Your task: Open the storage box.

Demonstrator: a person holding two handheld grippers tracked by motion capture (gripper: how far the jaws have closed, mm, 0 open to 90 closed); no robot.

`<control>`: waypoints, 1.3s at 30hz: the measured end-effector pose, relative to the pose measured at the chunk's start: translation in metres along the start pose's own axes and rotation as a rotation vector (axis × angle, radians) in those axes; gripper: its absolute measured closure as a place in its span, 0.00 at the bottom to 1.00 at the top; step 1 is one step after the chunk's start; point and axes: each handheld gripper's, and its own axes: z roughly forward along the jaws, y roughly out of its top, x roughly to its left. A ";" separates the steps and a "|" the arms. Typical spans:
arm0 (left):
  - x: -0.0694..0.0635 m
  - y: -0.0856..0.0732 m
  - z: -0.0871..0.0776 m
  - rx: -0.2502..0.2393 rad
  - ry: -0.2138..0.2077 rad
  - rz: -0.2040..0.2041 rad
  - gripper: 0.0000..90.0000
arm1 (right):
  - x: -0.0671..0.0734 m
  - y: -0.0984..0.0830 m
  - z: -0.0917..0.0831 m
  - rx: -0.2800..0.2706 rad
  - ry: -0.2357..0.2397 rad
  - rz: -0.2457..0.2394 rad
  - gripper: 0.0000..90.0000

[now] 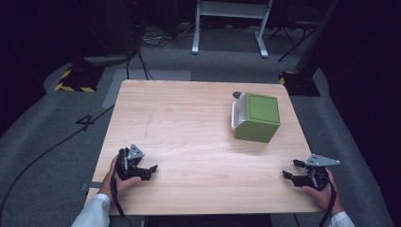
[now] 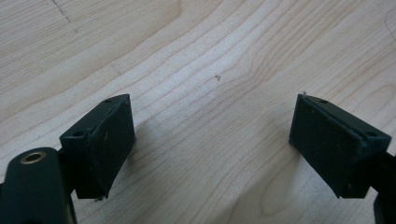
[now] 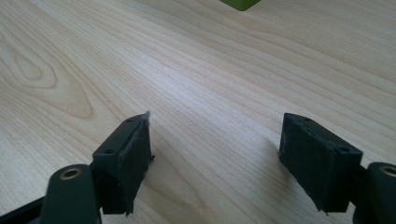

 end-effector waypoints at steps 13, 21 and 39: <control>0.001 -0.003 -0.003 -0.004 0.002 -0.003 0.16 | 0.000 0.002 0.001 -0.001 -0.031 0.017 0.25; 0.001 -0.003 -0.003 -0.004 0.002 -0.003 0.16 | -0.003 0.029 -0.008 -0.077 -0.041 0.004 0.24; 0.000 -0.003 -0.003 -0.004 0.002 -0.003 0.16 | -0.020 0.130 -0.012 -0.216 -0.065 -0.020 0.24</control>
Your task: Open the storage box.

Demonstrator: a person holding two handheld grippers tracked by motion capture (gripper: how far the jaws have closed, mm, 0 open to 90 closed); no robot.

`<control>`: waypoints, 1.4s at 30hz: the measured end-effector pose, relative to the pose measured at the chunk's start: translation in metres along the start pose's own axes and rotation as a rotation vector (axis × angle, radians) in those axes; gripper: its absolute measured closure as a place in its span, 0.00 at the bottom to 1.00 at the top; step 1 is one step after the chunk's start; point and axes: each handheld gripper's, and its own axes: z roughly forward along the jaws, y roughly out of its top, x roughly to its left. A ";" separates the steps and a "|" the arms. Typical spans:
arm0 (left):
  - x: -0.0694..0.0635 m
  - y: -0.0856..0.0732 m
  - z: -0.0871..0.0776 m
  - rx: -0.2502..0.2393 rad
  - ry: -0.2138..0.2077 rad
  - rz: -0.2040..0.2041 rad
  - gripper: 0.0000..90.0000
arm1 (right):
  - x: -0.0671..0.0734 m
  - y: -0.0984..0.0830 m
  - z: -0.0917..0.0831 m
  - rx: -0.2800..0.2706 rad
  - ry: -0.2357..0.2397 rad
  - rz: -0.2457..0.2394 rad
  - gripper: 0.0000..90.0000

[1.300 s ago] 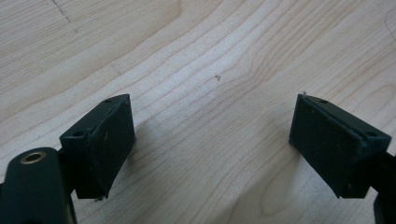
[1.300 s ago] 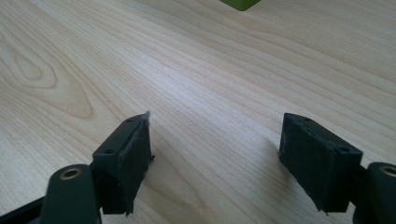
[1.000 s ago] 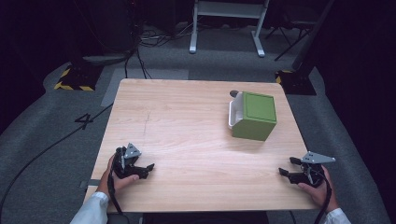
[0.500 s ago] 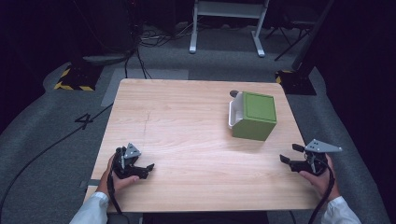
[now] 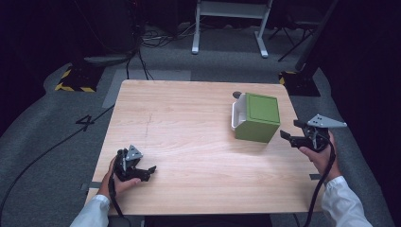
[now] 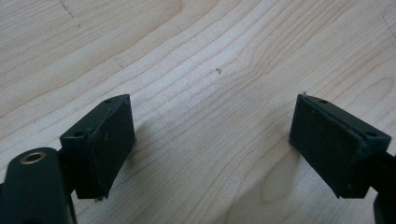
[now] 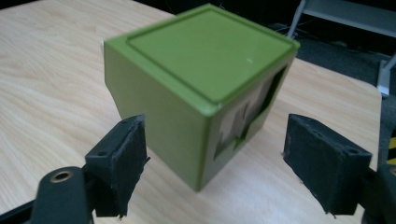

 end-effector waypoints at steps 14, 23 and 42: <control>0.000 0.000 0.000 0.000 0.000 0.000 0.16 | -0.011 0.034 0.034 -0.001 -0.025 0.046 0.27; 0.000 0.000 0.000 0.001 -0.002 -0.002 0.16 | -0.018 0.032 0.051 0.035 -0.020 0.093 0.27; -0.002 0.002 0.001 0.005 0.001 -0.001 0.16 | -0.014 0.030 0.072 0.047 0.109 0.250 0.23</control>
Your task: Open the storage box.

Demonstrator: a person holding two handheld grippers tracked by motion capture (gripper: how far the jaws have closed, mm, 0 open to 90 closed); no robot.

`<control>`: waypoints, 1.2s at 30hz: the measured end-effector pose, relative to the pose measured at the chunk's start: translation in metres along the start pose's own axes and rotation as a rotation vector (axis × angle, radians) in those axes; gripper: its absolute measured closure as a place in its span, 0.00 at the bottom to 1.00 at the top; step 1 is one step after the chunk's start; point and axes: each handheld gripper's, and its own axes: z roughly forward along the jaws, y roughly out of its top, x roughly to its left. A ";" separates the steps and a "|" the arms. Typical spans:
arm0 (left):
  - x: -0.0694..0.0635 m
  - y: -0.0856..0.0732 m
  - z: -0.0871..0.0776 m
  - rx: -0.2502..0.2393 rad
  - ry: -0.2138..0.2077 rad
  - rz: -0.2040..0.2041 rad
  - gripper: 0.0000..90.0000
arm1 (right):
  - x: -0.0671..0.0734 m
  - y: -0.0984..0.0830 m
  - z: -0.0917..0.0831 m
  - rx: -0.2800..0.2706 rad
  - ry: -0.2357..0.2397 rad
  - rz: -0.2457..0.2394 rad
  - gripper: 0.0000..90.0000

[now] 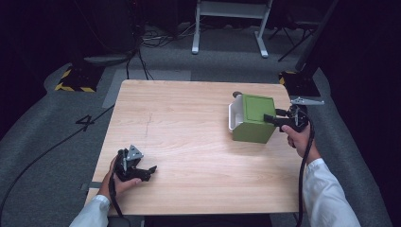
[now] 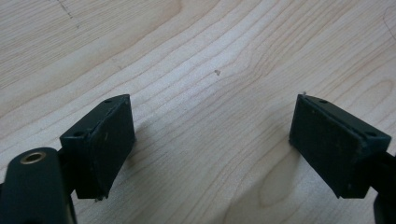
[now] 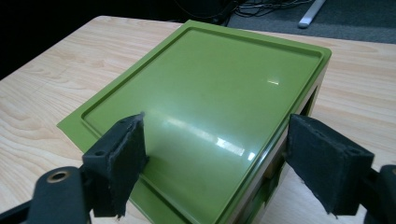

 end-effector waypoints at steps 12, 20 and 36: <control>-0.018 0.016 0.010 0.020 -0.038 0.079 0.17 | 0.055 -0.001 0.010 0.048 0.036 -0.058 0.24; -0.050 0.062 0.029 -0.010 -0.184 0.213 0.20 | 0.069 0.003 -0.001 0.028 0.013 -0.115 0.25; -0.093 0.155 0.069 -0.140 -0.295 0.418 0.18 | 0.028 -0.034 -0.057 0.017 -0.071 -0.194 0.23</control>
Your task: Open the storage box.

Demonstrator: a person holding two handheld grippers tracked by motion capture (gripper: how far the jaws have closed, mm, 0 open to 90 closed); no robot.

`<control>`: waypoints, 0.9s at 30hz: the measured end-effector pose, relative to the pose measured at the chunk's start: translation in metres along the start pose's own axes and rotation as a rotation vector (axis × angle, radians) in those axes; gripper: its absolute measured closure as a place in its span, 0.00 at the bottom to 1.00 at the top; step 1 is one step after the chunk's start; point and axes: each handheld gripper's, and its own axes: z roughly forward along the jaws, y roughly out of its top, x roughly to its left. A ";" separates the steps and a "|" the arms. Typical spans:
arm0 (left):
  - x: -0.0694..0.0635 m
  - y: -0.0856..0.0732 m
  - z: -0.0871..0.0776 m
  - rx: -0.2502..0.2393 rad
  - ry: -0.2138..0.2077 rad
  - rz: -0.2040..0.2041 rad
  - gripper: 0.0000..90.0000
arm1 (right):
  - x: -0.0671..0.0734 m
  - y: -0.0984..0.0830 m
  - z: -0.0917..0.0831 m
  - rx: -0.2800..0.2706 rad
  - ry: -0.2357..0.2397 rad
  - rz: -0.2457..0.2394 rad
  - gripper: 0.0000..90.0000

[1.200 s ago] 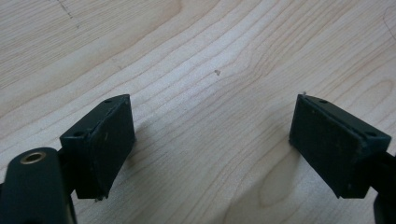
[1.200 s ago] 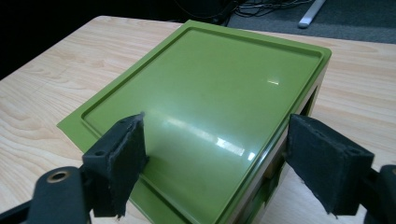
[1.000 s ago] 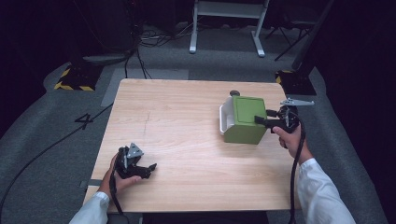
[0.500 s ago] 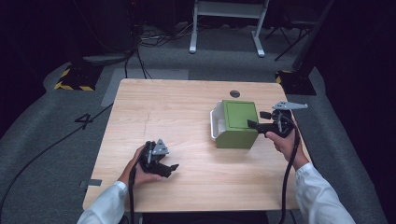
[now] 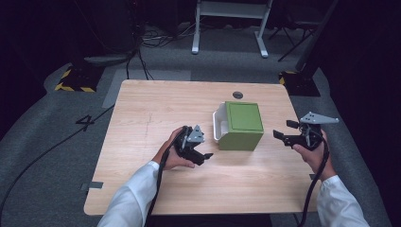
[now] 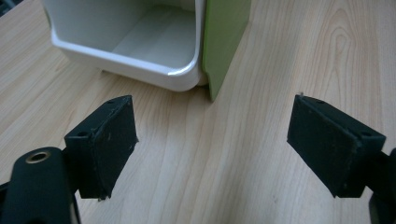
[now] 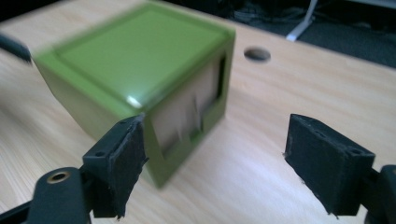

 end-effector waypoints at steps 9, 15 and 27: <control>0.007 0.017 0.015 -0.038 -0.038 0.037 0.18 | -0.012 -0.057 0.025 0.123 0.071 0.011 0.23; 0.004 0.028 0.028 -0.029 -0.095 0.082 0.18 | -0.012 -0.081 0.039 0.178 0.095 0.010 0.23; -0.002 0.032 0.058 0.062 -0.149 0.119 0.27 | -0.004 -0.088 0.049 0.187 0.113 -0.013 0.24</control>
